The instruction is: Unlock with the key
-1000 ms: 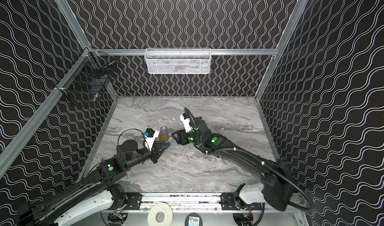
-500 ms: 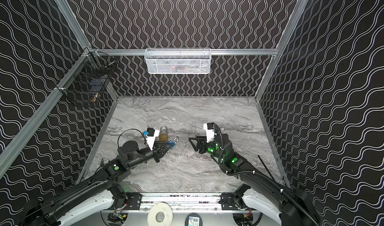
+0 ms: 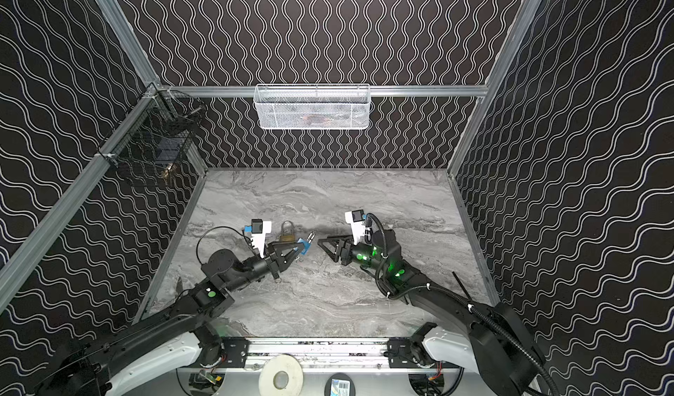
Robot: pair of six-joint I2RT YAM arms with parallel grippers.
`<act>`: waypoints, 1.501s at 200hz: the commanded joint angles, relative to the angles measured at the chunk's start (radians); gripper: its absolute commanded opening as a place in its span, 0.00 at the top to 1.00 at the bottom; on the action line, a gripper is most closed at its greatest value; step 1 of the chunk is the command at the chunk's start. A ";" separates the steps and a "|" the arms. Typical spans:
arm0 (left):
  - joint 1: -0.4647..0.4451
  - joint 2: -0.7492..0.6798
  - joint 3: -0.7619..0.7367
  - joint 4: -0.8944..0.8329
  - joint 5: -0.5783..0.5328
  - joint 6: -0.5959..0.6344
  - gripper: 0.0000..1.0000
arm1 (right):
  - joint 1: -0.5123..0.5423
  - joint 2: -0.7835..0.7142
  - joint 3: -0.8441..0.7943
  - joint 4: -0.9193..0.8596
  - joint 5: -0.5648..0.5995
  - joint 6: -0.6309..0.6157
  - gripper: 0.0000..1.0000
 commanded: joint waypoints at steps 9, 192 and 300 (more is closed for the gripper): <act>0.002 0.015 -0.006 0.119 0.008 -0.029 1.00 | 0.004 0.018 0.019 0.116 -0.065 0.039 0.41; 0.028 0.043 -0.014 0.163 0.013 -0.042 1.00 | 0.004 0.065 -0.009 0.302 -0.139 0.098 0.40; 0.076 0.031 -0.035 0.233 0.079 -0.124 1.00 | 0.004 0.108 0.002 0.343 -0.131 0.101 0.40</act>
